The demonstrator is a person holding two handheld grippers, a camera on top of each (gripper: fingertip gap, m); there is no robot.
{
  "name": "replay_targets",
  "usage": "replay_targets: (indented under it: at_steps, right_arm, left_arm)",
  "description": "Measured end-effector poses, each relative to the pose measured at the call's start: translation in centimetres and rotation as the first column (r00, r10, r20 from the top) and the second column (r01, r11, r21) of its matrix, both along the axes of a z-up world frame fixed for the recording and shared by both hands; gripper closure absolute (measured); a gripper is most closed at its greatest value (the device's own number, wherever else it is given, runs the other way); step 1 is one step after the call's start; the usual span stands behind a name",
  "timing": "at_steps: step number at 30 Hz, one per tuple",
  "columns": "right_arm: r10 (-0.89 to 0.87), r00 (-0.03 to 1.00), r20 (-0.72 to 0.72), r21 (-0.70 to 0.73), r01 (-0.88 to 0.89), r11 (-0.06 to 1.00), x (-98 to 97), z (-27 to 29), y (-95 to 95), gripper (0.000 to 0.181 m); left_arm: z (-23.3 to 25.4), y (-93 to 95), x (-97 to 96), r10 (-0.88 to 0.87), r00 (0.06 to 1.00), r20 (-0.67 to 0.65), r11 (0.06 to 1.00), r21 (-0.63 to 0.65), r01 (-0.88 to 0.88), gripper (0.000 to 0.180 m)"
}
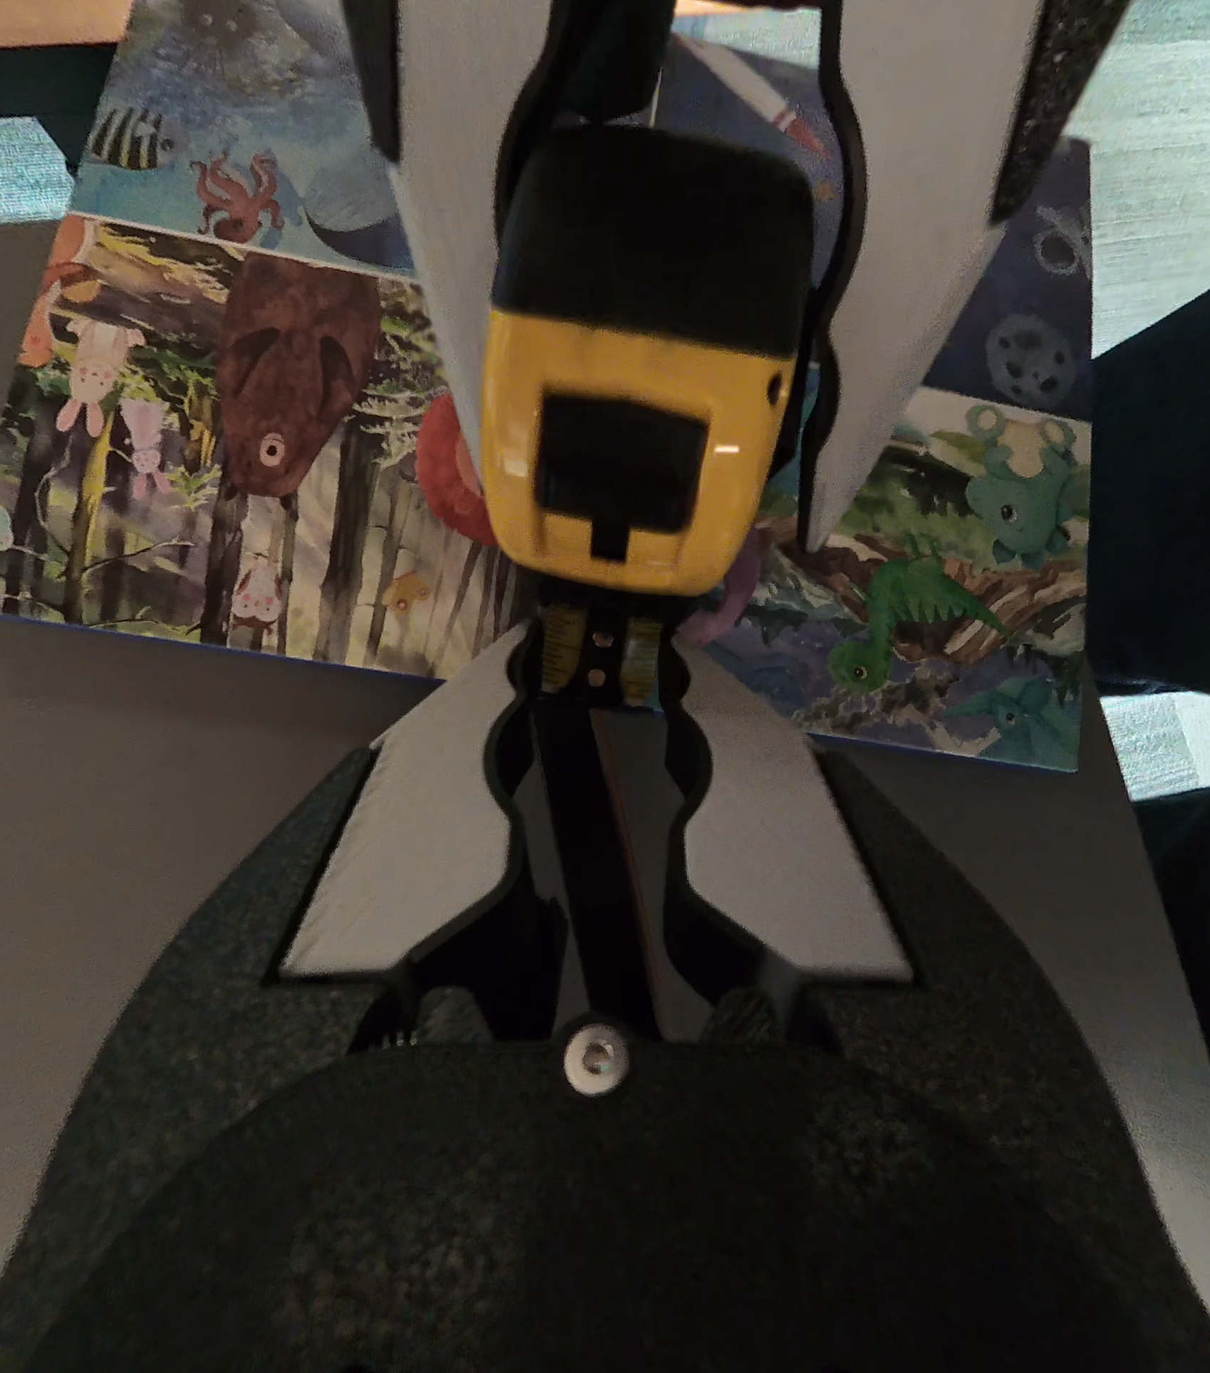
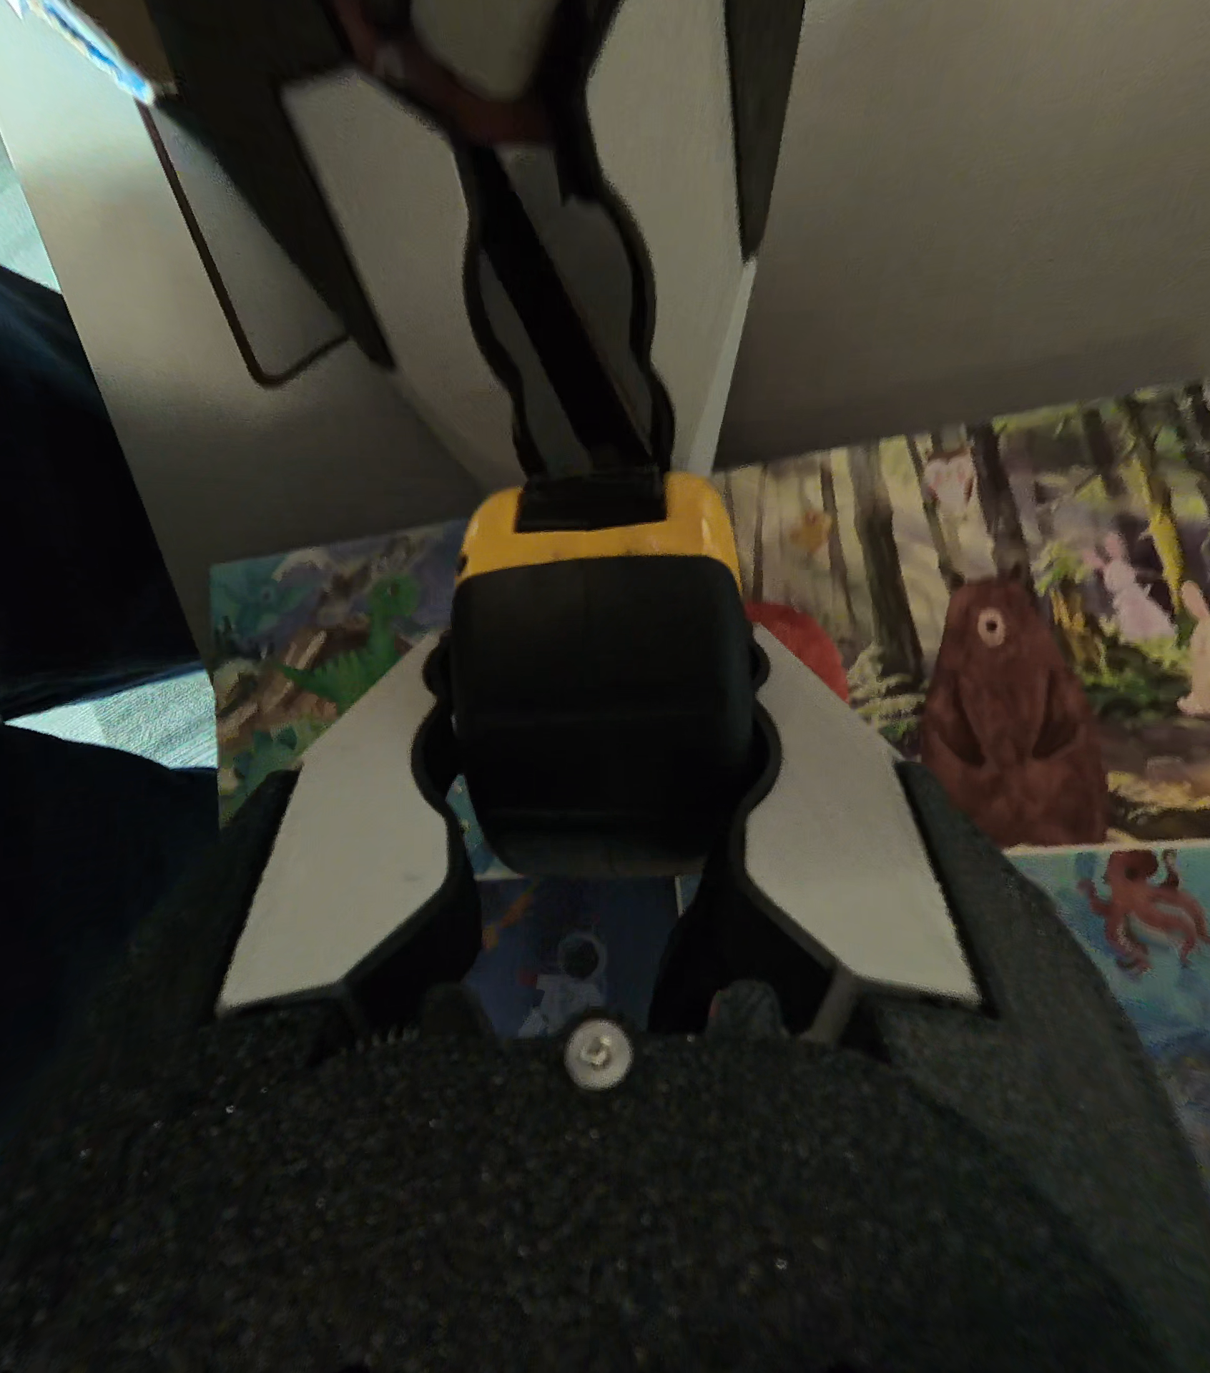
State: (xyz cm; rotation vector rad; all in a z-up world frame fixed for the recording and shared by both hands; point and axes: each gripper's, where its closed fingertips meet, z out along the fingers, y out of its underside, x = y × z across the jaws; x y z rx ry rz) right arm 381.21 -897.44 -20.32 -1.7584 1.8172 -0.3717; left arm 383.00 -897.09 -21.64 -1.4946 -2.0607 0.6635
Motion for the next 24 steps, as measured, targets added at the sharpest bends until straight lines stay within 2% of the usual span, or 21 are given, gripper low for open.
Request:
replay_targets:
  at_steps: [2, 8, 14, 20, 24]
  right_arm:
    - [-0.015, 1.000, 0.026, 0.019, 0.014, 1.000, 1.0, 0.6, -0.2, 0.106]
    - [0.005, 1.000, 0.015, 0.067, -0.006, 0.998, 1.9, -0.1, 0.5, 0.106]
    - [-0.093, 0.996, 0.015, 0.210, 0.088, 0.974, 2.7, 0.2, 0.3, 0.106]
    - [-0.241, 0.968, 0.076, 0.401, 0.191, 0.896, 4.0, 2.1, -0.1, 0.107]
    - [-0.278, 0.948, 0.155, 0.508, 0.165, 0.846, 5.1, 5.7, 1.2, 0.114]
  left_arm:
    - [0.1, -0.2, 0.3, 0.015, 1.000, 0.006, 1.000, -0.010, -0.015, 0.149]
    - [0.8, 0.7, 2.4, 0.107, 0.994, 0.020, 0.992, 0.064, -0.108, 0.145]
    - [2.9, 0.8, 5.2, 0.272, 0.962, -0.020, 0.951, 0.157, -0.265, 0.137]
    - [6.4, 1.3, 7.3, 0.493, 0.852, -0.176, 0.830, 0.388, -0.400, 0.134]
    - [8.7, 2.0, 8.1, 0.585, 0.777, -0.232, 0.762, 0.485, -0.429, 0.132]
